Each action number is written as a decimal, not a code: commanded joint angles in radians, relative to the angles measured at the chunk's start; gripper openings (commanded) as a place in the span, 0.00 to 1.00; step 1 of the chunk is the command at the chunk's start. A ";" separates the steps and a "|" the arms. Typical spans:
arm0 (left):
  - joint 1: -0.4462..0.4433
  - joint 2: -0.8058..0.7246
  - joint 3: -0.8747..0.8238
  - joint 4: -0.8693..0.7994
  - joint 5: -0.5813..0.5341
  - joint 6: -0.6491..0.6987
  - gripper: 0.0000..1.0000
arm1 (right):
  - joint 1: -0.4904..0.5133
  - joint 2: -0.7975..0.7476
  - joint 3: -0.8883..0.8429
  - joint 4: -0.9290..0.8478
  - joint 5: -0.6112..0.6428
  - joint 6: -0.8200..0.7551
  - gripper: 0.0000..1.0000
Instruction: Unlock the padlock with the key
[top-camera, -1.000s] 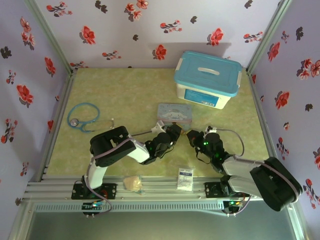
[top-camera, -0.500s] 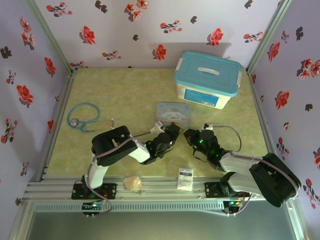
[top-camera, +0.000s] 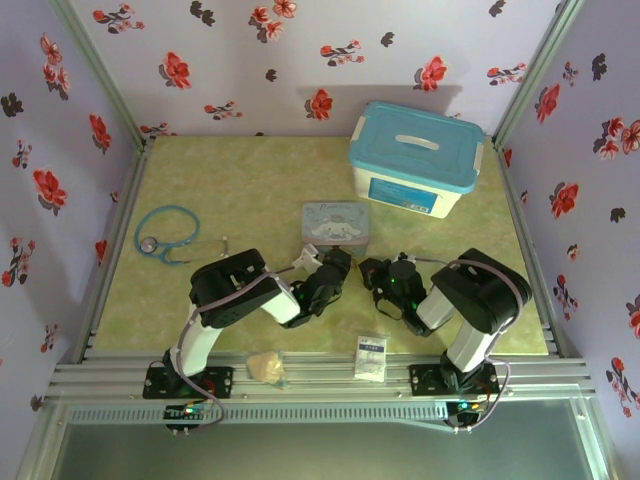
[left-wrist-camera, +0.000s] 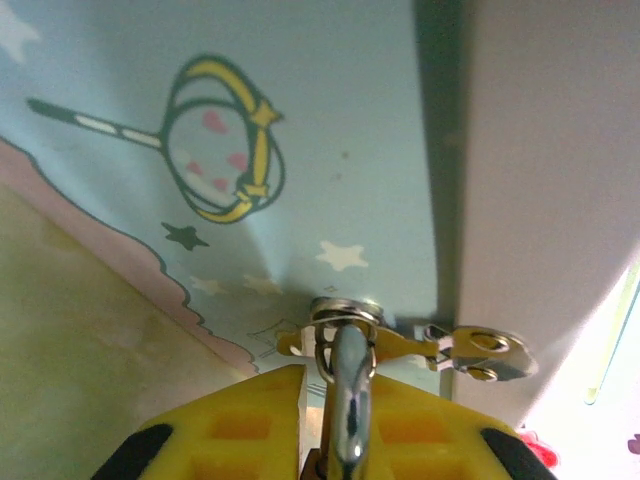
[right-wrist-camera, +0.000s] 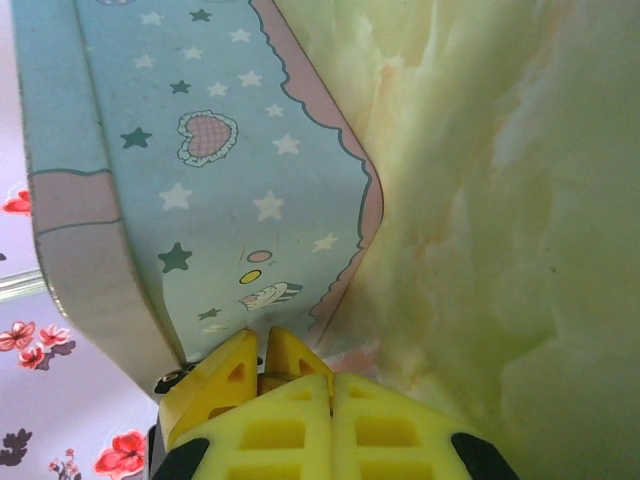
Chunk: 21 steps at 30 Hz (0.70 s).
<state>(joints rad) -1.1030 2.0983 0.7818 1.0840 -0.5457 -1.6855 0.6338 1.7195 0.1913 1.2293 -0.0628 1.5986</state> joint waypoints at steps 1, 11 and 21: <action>-0.076 -0.005 0.072 0.159 0.231 -0.041 0.00 | 0.051 0.018 0.081 0.140 -0.085 -0.027 0.00; -0.078 0.016 0.082 0.175 0.237 -0.060 0.00 | 0.124 -0.114 0.198 -0.347 0.009 -0.231 0.00; -0.078 0.009 0.064 0.192 0.238 -0.066 0.00 | 0.114 0.207 0.196 0.154 -0.072 -0.078 0.04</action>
<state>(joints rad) -1.0775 2.1181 0.7849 1.0874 -0.6434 -1.6913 0.6960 1.8744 0.3202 1.2606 0.0563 1.5059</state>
